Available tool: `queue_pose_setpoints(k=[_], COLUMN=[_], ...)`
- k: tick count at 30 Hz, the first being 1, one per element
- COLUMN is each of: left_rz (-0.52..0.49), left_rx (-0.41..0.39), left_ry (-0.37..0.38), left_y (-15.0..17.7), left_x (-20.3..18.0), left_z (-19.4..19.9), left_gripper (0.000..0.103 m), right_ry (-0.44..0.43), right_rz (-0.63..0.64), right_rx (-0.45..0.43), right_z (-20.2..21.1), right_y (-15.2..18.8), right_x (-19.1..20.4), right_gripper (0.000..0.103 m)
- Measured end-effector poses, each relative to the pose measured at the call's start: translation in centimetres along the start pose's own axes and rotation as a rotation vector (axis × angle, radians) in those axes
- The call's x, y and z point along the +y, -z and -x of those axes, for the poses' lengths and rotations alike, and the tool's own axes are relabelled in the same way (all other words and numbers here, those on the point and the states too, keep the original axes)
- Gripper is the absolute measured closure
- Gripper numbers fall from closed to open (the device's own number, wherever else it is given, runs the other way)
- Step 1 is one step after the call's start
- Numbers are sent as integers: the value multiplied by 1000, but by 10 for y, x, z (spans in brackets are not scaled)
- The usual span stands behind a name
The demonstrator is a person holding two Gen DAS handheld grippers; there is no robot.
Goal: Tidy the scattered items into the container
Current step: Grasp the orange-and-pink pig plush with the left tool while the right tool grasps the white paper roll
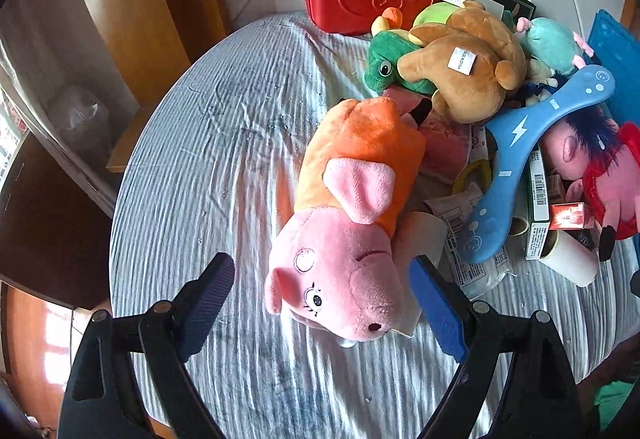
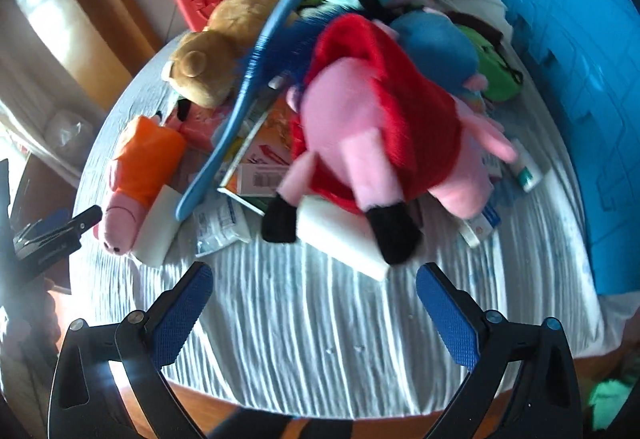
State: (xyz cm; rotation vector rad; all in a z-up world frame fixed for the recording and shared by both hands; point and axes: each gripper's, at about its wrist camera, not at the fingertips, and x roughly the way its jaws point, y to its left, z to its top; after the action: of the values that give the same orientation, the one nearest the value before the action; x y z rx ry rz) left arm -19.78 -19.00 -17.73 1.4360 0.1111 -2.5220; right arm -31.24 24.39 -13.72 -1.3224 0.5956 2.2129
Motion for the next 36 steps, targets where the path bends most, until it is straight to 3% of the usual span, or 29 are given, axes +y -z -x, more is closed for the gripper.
queue_pose_setpoints(k=[2,5,8,11,13,17,19,21,22,23,25,31,36], left_rz=[-22,-56,-129,-207,-282,-400,-430,-439,-437,-434,-429,-373,-413], left_rx=[5,26,72,98,69,9,-16,2,14,20,25,122,111], left_ry=[22,44,77,183,223,246,244,279,296,302,295,388,387], left_y=[-2,-10,-21,-28,-31,-32,-34,-37,-38,-37,-37,-50,-55], left_x=[1,5,6,7,10,21,31,39,40,41,41,49,54], left_z=[-7,-22,-54,-75,-76,-58,-51,-54,-56,-57,-59,-74,-66], left_gripper=[13,13,13,13,15,33,33,31,30,24,13,10,10], right_ry=[28,-6,48,62,56,80,80,100,109,117,129,66,31], right_rz=[-8,-42,-86,-195,-240,-297,-320,-328,-333,-348,-384,-467,-459], right_rx=[-25,-46,-88,-75,-48,-14,-6,21,35,47,74,100,143], right_z=[3,8,5,-11,-28,-58,-73,-92,-101,-108,-122,-138,-156], right_y=[-1,-7,-12,-13,-16,-20,-25,-31,-33,-35,-39,-49,-60], right_x=[13,32,56,80,96,132,145,156,160,162,163,152,157], right_gripper=[0,0,0,0,0,0,0,10,23,34,44,45,45])
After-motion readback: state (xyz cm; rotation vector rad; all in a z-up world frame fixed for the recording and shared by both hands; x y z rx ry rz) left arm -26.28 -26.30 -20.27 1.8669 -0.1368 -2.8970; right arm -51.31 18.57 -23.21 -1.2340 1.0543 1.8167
